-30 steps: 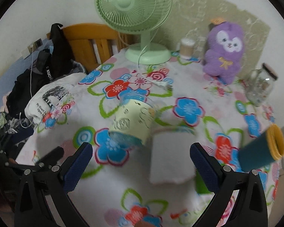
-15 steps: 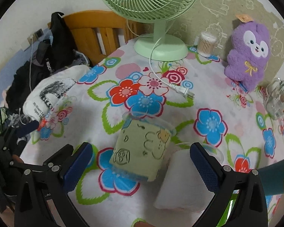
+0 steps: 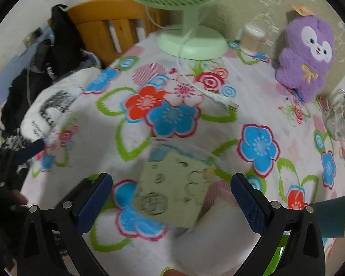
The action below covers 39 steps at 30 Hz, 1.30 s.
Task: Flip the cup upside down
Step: 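Move the right gripper to the green-sleeved clear cup and close on it, then lift the green-sleeved cup with the right gripper and carry it back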
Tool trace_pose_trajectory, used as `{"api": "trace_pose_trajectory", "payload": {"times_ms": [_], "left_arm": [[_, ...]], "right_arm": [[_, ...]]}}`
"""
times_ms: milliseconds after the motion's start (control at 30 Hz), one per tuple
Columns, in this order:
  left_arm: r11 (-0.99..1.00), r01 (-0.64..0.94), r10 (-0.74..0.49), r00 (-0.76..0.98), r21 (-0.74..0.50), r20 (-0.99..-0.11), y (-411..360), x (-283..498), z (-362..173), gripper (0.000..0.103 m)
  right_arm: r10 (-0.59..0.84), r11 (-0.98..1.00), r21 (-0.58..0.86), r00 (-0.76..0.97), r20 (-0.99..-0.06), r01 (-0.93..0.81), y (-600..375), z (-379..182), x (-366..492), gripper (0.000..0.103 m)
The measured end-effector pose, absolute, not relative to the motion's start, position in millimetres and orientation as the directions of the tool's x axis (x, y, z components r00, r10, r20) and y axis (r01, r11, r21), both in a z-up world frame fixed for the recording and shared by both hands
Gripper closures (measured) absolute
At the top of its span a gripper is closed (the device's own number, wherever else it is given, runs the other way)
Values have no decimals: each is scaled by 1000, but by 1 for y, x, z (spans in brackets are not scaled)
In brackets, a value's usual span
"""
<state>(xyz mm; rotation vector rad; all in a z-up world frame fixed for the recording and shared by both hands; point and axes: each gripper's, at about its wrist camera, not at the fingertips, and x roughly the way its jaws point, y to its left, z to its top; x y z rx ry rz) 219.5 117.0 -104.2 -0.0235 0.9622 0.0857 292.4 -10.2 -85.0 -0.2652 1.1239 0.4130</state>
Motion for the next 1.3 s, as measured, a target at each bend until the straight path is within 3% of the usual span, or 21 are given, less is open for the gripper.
{"api": "trace_pose_trajectory", "payload": {"times_ms": [133,200,300,1000,1300], "left_arm": [[996,-82,65,568,22,-821,117,219,-105,0],[997,-80,62,565,20,-823,116,219,-106,0],[997,-78,65,565,25,-823,116,219,-106,0],[994,40,52,642,102,-765,75,168,-56,0],[984,148,-25,648,94,-761,36,118,-46,0]], "right_arm": [[189,899,24,337,-922,-438,-11,-96,300,2],[196,894,31,328,-924,-447,-9,-98,300,22],[212,889,52,309,-927,-454,-11,-101,300,32],[352,854,97,431,-831,-511,-51,-27,218,33],[388,847,139,418,-821,-514,-99,-26,153,33]]}}
